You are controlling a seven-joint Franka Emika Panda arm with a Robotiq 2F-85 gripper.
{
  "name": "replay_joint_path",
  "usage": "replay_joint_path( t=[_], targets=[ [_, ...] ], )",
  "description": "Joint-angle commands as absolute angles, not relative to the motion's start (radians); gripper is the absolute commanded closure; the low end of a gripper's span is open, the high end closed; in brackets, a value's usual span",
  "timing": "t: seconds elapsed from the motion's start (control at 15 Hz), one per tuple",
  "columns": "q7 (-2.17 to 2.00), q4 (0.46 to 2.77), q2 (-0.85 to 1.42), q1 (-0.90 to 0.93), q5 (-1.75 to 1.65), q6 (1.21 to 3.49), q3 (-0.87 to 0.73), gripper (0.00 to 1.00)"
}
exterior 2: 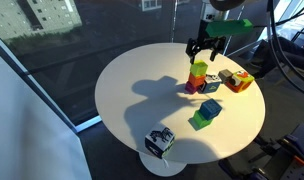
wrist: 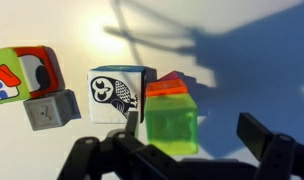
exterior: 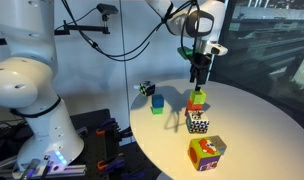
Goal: Take the yellow block off of the orange block
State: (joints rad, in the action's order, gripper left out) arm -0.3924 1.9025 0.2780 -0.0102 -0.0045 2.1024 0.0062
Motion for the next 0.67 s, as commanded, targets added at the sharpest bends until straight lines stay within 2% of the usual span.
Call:
replay_joint_path(
  t=[0.0,0.6],
  targets=[
    [-0.393,1.867,0.316,0.016,-0.02,2.13,-0.018,0.0],
    [-0.399,1.881,0.335,0.034,-0.053,2.169,-0.043,0.0]
  ],
)
